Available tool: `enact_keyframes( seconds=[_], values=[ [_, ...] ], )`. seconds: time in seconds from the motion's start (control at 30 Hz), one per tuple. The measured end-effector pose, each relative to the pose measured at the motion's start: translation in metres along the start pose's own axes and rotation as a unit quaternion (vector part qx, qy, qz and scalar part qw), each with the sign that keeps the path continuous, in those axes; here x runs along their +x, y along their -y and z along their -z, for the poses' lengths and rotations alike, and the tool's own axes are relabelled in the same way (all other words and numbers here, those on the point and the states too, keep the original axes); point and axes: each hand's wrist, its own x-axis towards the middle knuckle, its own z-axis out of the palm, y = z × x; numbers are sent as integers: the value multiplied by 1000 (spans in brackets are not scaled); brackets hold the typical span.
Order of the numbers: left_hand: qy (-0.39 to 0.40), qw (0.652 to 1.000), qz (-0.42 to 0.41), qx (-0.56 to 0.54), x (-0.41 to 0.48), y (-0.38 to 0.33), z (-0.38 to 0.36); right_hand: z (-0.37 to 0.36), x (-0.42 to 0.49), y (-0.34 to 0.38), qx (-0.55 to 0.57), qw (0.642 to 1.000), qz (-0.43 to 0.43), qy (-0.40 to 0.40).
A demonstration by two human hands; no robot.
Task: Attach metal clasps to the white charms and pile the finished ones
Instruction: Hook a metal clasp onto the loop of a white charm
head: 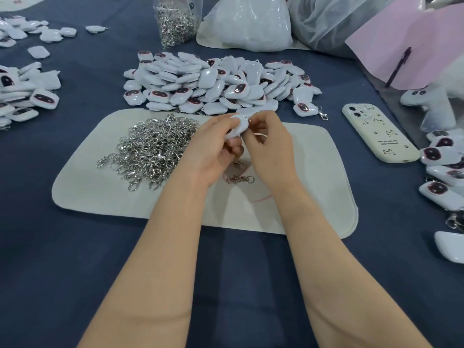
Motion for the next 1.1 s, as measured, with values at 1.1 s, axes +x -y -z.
enact_keyframes(
  seconds=[1.1],
  values=[
    [-95, 973, -68, 201, 1, -2, 4, 5, 4, -4, -63, 997, -3, 36]
  ],
)
